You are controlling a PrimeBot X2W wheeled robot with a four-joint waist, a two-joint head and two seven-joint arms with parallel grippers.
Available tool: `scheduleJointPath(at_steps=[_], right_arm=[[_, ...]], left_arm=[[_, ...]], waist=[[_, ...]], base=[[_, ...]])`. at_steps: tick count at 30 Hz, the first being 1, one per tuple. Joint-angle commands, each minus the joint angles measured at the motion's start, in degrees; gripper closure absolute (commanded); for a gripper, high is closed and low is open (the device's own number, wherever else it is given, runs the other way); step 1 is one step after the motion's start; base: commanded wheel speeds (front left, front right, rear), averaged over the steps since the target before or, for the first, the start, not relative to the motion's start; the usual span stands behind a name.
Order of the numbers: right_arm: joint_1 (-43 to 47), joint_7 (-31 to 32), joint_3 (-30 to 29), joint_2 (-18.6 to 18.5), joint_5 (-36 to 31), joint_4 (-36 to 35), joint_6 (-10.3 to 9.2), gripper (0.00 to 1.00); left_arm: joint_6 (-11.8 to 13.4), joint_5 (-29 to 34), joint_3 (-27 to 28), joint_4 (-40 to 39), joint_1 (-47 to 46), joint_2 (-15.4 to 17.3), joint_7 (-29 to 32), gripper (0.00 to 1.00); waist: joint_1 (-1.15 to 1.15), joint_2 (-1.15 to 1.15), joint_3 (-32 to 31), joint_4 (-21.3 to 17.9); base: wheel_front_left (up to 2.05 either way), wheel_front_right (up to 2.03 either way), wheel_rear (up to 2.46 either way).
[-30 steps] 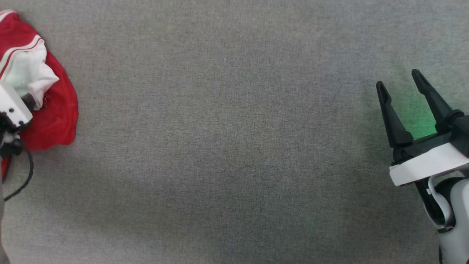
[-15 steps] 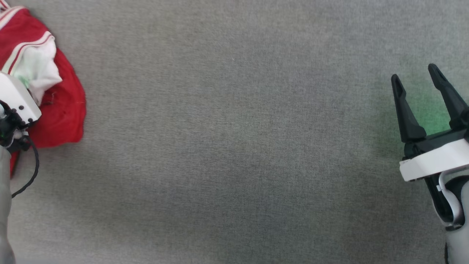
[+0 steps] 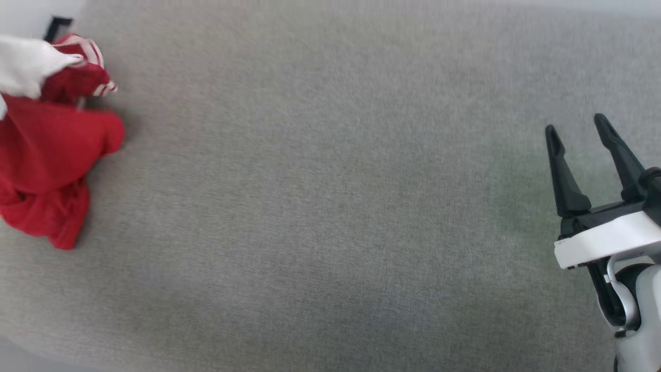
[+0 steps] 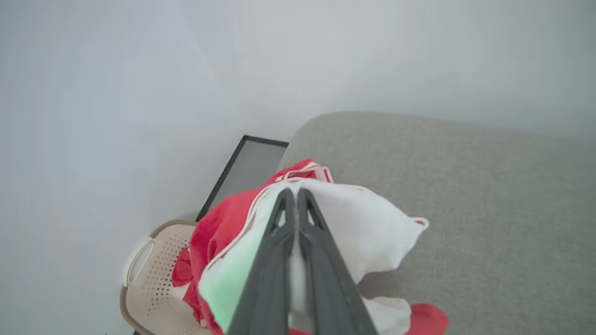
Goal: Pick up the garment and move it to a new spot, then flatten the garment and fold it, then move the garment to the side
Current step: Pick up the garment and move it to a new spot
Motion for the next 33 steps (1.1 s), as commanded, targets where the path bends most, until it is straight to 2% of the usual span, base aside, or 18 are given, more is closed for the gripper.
scheduleJointPath(at_steps=[1, 9, 15, 20, 26, 33], right_arm=[[0.77, -0.61, -0.17, 0.49, 0.01, 0.16, 0.0, 0.0], [1.92, -2.53, -1.31, 2.29, 0.17, 1.67, 0.0, 0.0], [2.69, -3.44, -2.75, 3.78, -0.49, 1.75, 0.0, 0.0], [3.51, -4.0, -4.29, 4.8, -0.95, 1.45, 0.0, 0.0], [4.63, -4.6, -6.19, 6.17, -1.44, 1.2, 0.0, 0.0], [4.78, -5.2, -6.92, 7.51, -1.67, 0.88, 0.0, 0.0]], left_arm=[[-0.13, -0.01, -0.91, -1.48, -1.04, 0.88, -0.26, 1.0], [-0.13, -1.11, -6.0, -12.15, -3.34, 5.26, 2.67, 1.0], [-0.09, -1.98, -7.56, -22.23, -3.44, 6.86, 8.04, 1.0], [1.26, -2.62, -8.32, -32.23, -1.62, 7.85, 13.84, 1.0], [3.16, -3.43, -9.54, -44.98, 0.75, 7.96, 20.23, 1.0], [4.34, -5.51, -11.76, -56.08, 2.69, 5.93, 25.74, 1.0]], waist=[[0.0, 0.0, -2.25, 0.86], [0.0, 0.0, -6.87, 0.61], [0.0, 0.0, -9.16, -0.66], [0.0, 0.0, -10.59, -2.73], [0.0, 0.0, -11.57, -6.58], [0.0, 0.0, -11.39, -12.57]], base=[[0.0, 0.0, 0.0], [0.0, 0.0, 0.0], [0.0, 0.0, 0.0], [0.0, 0.0, 0.0], [0.0, 0.0, 0.0], [0.0, 0.0, 0.0]])
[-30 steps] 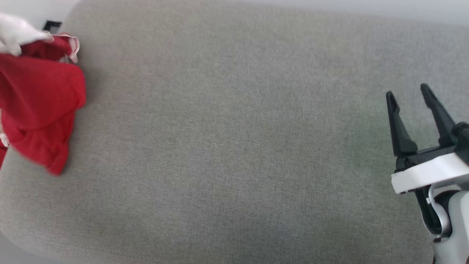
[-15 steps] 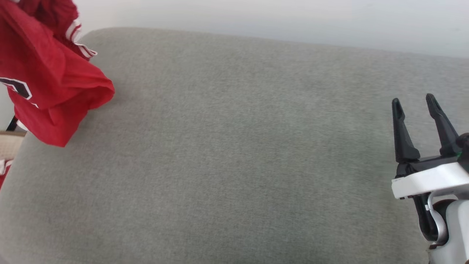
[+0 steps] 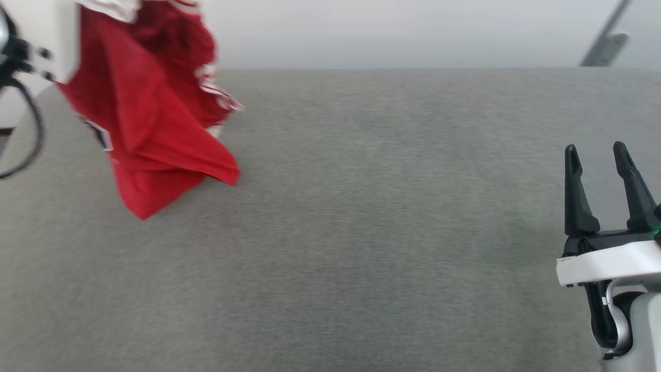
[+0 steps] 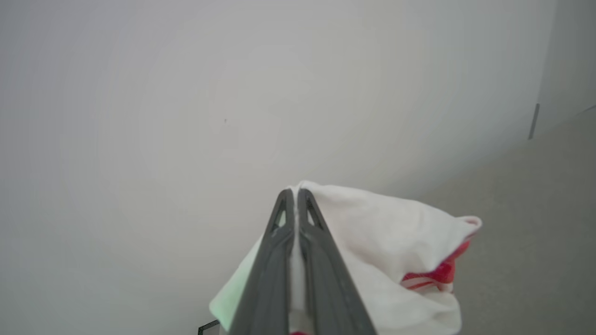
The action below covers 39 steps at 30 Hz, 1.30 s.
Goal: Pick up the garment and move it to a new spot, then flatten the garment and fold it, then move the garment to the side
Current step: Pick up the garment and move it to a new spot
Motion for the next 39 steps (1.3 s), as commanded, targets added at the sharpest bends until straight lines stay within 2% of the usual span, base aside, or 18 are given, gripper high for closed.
scheduleJointPath(at_steps=[1, 8, 14, 25, 33, 34, 35, 36, 39], right_arm=[[0.35, -0.49, -0.05, 0.35, -0.26, 0.14, 0.0, 0.0], [0.65, -1.11, 0.64, 1.49, 0.09, 0.84, 0.0, 0.0], [-1.05, -2.0, 1.87, 2.54, 0.71, 2.28, 0.0, 0.0], [-5.12, -3.91, 6.27, 3.86, 2.14, 6.62, 0.0, 0.0], [-7.45, -4.67, 7.99, 3.6, 2.89, 9.16, 0.0, 0.0], [-7.59, -4.68, 8.09, 3.48, 2.9, 9.43, 0.0, 0.0], [-7.77, -4.72, 8.06, 3.35, 2.87, 9.68, 0.0, 0.0], [-8.01, -4.71, 8.07, 3.24, 2.89, 9.82, 0.0, 0.0], [-8.0, -4.78, 8.02, 2.47, 2.79, 10.14, 0.0, 0.0]], left_arm=[[0.24, -1.18, -0.78, -1.67, 1.03, -1.3, 0.87, 1.0], [0.85, -2.92, -4.61, -6.13, 4.03, -4.29, 4.9, 1.0], [1.06, -3.87, -8.59, -4.72, 8.94, -6.07, 6.81, 1.0], [-0.56, -5.05, -14.49, 8.33, 16.09, -9.32, 6.61, 1.0], [-2.16, -6.32, -17.42, 19.16, 17.43, -11.95, 7.14, 1.0], [-2.2, -6.62, -17.47, 20.11, 17.38, -12.32, 7.23, 0.87], [-2.14, -6.32, -17.62, 20.77, 16.9, -12.44, 7.15, 0.54], [-2.16, -6.03, -17.54, 21.04, 16.41, -12.59, 6.54, 0.0], [-2.4, -7.06, -16.01, 19.62, 14.31, -13.34, 3.68, 0.0]], waist=[[0.0, 0.0, 0.19, -2.94], [0.0, 0.0, 1.56, -7.74], [0.0, 0.0, 4.41, -11.68], [0.0, 0.0, 9.25, -16.58], [0.0, 0.0, 10.65, -17.14], [0.0, 0.0, 10.68, -17.03], [0.0, 0.0, 10.65, -16.85], [0.0, 0.0, 10.59, -16.67], [0.0, 0.0, 9.53, -15.37]], base=[[0.0, 0.0, 0.0], [0.0, 0.0, 0.0], [0.0, 0.0, 0.0], [0.0, 0.0, 0.0], [0.0, 0.0, 0.0], [0.0, 0.0, 0.0], [0.0, 0.0, 0.0], [0.0, 0.0, 0.0], [0.0, 0.0, 0.0]])
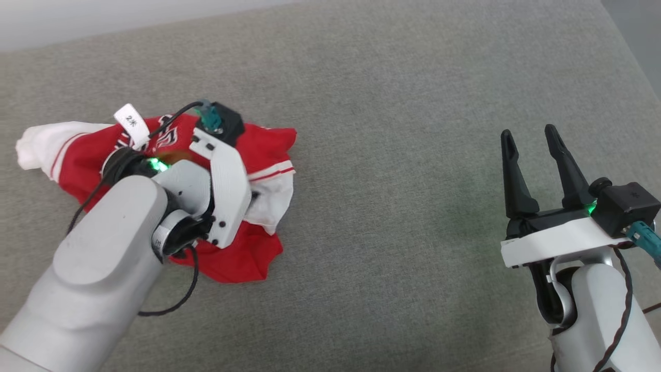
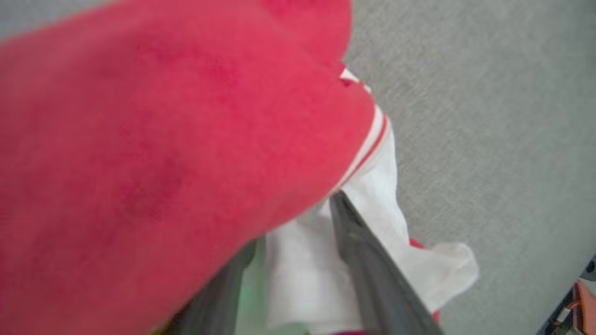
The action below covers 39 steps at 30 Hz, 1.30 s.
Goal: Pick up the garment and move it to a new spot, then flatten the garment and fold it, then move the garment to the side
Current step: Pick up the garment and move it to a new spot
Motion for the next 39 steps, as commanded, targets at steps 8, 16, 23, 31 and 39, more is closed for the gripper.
scheduleJointPath(at_steps=[8, 16, 23, 31, 39], right_arm=[[1.97, -0.41, -0.17, -1.62, -0.31, 0.11, 0.0, 0.0], [4.77, -0.12, -0.54, -3.22, -0.59, -0.37, 0.0, 0.0], [7.01, 0.43, -0.27, -4.13, -0.52, -0.81, 0.0, 0.0], [9.05, 0.88, -0.76, -4.74, -0.03, -0.83, 0.0, 0.0], [10.9, 0.62, -1.62, -5.14, 0.0, -0.21, 0.0, 0.0]], left_arm=[[-0.43, -1.72, 2.6, -7.2, 1.02, 1.83, -5.42, 0.0], [2.81, -0.64, 6.53, -17.32, 8.16, 5.43, -14.52, 0.0], [6.93, -1.21, 12.7, -22.85, 17.73, 7.83, -27.63, 0.0], [11.08, 0.45, 20.01, -26.62, 31.8, 10.41, -45.58, 0.0], [13.65, -2.21, 26.16, -27.18, 45.51, 10.39, -56.65, 0.0]], waist=[[0.0, 0.0, -5.17, 3.83], [0.0, 0.0, -10.36, 7.75], [0.0, 0.0, -13.46, 9.96], [0.0, 0.0, -15.51, 11.72], [0.0, 0.0, -16.88, 13.43]], base=[[0.0, 0.0, 0.0], [0.0, 0.0, 0.0], [0.0, 0.0, 0.0], [0.0, 0.0, 0.0], [0.0, 0.0, 0.0]])
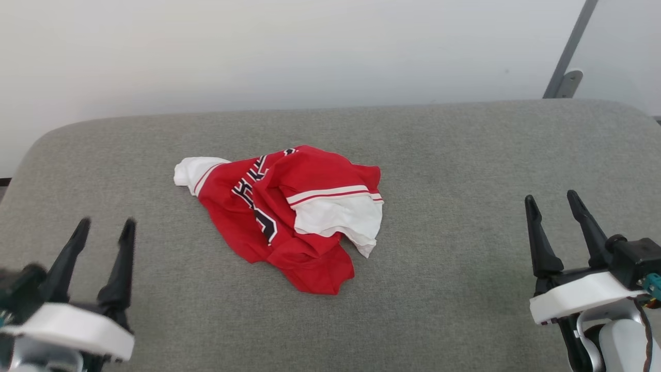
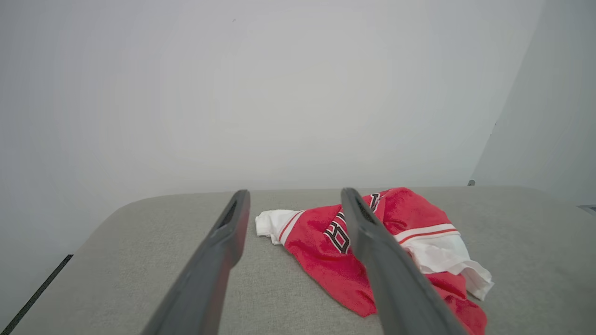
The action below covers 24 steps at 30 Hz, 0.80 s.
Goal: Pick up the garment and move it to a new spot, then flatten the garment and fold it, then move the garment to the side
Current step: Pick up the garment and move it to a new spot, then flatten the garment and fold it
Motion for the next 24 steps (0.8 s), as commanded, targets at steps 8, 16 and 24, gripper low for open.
scheduleJointPath(at_steps=[8, 16, 24], right_arm=[[1.84, -0.35, -0.45, 0.36, -0.7, 0.59, 0.0, 0.0], [2.2, -0.22, -0.15, 0.3, -0.31, 0.73, 0.0, 0.0], [3.15, -0.26, -0.53, 0.94, -0.88, 0.71, 0.0, 0.0]], left_arm=[[-1.22, -0.87, 4.42, 2.49, 8.38, -2.0, -4.6, 0.0], [-3.99, 0.08, 8.25, 3.48, 12.09, -5.69, -5.15, 0.0], [-8.55, 3.08, 12.93, 3.9, 14.31, -10.93, -5.19, 0.0]], waist=[[0.0, 0.0, -0.89, 1.53], [0.0, 0.0, -1.14, 2.48], [0.0, 0.0, -1.76, 3.23]], base=[[0.0, 0.0, 0.0], [0.0, 0.0, 0.0], [0.0, 0.0, 0.0]])
